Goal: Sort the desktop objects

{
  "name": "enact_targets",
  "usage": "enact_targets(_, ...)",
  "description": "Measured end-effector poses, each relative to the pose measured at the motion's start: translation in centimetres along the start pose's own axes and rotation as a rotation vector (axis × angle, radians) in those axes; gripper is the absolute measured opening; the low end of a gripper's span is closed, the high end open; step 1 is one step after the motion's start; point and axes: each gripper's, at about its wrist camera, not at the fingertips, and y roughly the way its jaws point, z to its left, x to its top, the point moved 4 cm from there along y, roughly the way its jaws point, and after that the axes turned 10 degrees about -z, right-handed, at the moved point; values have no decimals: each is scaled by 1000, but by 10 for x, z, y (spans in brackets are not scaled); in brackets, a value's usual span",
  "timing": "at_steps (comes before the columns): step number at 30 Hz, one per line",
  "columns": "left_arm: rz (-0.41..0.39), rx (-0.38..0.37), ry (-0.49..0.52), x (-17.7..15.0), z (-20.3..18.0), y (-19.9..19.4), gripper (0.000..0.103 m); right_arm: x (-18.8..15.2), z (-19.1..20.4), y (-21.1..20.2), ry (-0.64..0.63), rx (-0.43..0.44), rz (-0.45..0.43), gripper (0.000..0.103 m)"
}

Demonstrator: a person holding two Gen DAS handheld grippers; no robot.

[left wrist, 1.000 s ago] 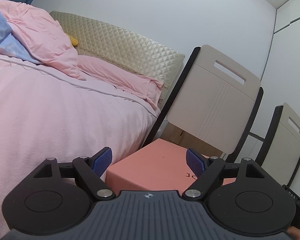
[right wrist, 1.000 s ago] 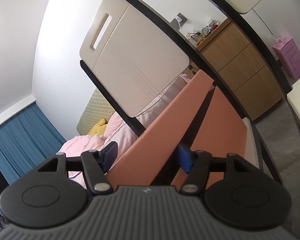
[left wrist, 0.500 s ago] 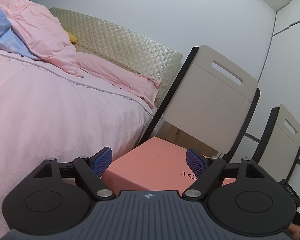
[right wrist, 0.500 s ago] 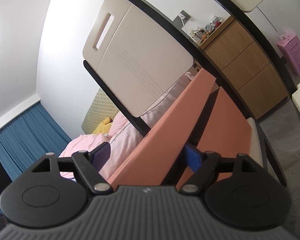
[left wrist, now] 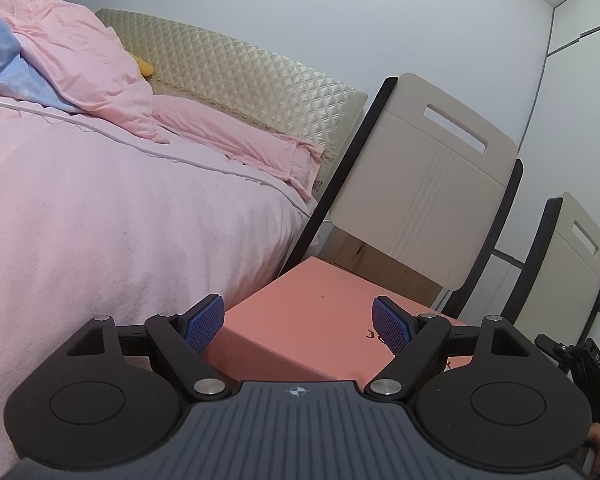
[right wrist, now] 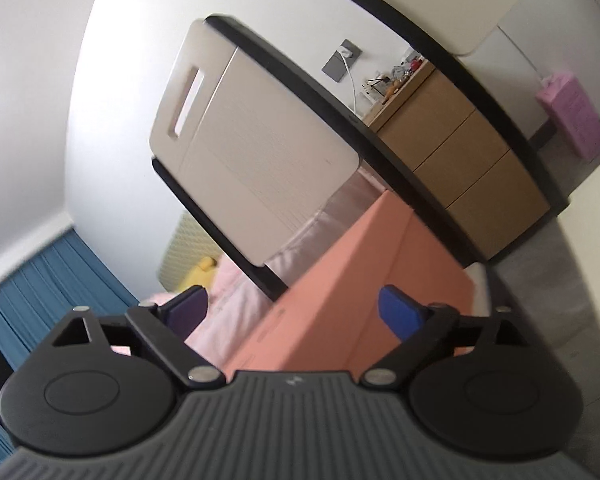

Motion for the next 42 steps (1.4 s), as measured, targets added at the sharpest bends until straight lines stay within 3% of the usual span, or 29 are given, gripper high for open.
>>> enact_targets(6, 30, -8, 21, -3, -3, -7, 85, -9, 32, -34, -160, -89, -95, 94)
enact_targets(11, 45, -13, 57, -6, -10, -10, 90, -35, 55, -62, -284, -153, -92, 94)
enact_targets(15, 49, -8, 79, -8, -14, -11, 93, -59, 76, -89, -399, -155, -108, 93)
enact_targets(21, 40, -5, 117, -12, -20, -13, 96, -93, 89, -115, -448, -186, -101, 91)
enact_targets(24, 43, -4, 122, -13, -22, -13, 99, -109, 91, -123, -458, -205, -87, 80)
enact_targets(34, 40, 4, 126, -12, -21, -12, 101, -130, 90, -124, -463, -237, -6, 60)
enact_targets(36, 39, 5, 127, -12, -21, -12, 101, -135, 89, -122, -466, -241, 28, 46)
enact_targets(39, 34, 8, 123, -11, -20, -13, 102, -144, 89, -117, -489, -247, 73, 33)
enact_targets(42, 32, 11, 118, -11, -19, -13, 102, -153, 92, -112, -521, -252, 104, 32)
